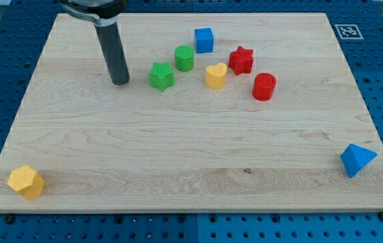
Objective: Push the green star to the red circle
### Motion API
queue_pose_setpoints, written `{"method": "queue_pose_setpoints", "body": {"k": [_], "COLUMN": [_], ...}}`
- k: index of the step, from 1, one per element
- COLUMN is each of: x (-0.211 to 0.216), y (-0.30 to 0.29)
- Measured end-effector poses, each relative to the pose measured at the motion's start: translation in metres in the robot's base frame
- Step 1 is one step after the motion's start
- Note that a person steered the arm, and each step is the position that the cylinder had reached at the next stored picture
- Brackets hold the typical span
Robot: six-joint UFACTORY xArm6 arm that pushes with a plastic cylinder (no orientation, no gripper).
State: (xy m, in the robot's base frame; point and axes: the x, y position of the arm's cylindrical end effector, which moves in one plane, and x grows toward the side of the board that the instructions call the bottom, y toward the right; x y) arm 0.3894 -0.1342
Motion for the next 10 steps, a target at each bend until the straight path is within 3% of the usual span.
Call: {"method": "queue_pose_setpoints", "body": {"k": [2, 3, 5, 7, 10], "x": [0.007, 0.015, -0.014, -0.014, 0.047], "y": [0.087, 0.092, 0.07, 0.094, 0.16]}}
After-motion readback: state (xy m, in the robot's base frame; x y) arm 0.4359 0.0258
